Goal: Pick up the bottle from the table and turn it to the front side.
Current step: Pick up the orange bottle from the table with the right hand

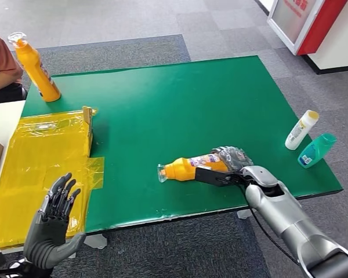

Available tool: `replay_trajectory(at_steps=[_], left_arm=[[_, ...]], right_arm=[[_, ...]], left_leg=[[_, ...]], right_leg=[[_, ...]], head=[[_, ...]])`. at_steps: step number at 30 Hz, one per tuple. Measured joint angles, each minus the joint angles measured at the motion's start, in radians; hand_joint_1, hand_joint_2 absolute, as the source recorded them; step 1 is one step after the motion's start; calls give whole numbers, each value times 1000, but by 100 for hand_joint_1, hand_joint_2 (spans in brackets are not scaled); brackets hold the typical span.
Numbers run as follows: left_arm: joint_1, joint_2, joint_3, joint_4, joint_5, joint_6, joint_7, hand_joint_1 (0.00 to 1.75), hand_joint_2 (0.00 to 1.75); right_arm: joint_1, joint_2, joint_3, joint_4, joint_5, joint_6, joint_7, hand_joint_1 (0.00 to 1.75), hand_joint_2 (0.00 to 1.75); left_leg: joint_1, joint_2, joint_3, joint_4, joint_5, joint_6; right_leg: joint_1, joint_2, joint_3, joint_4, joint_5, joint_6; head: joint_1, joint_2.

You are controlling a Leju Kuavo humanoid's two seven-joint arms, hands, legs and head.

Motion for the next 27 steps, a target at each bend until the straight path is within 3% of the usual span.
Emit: replay_trajectory(at_steps=[5,13,23,27], left_arm=[[3,5,0,0,6,4,-12,0,175],[13,18,0,0,15,21,-45,0,175],[19,39,-7,1,29,39,-75,0,175],[21,44,-12,2,32,41,-83,0,175]], right_arm=[[36,0,-47,-38,-180,12,-49,175,175],[134,11,-179,-148,-586,33,-158,175,175],[209,37,-288,-272,-992,95,-232,175,175],[244,52,-307,-311,-1051,103,-247,175,175]], left_leg=[[0,0,0,0,0,0],[0,-1,-1,0,-1,0],[0,0,-1,0,-1,0],[0,0,-1,0,-1,0]], right_leg=[[0,0,0,0,0,0],[0,0,0,0,0,0],[0,0,-1,0,-1,0],[0,0,-1,0,-1,0]], head=[[0,0],[0,0],[0,0],[0,0]])
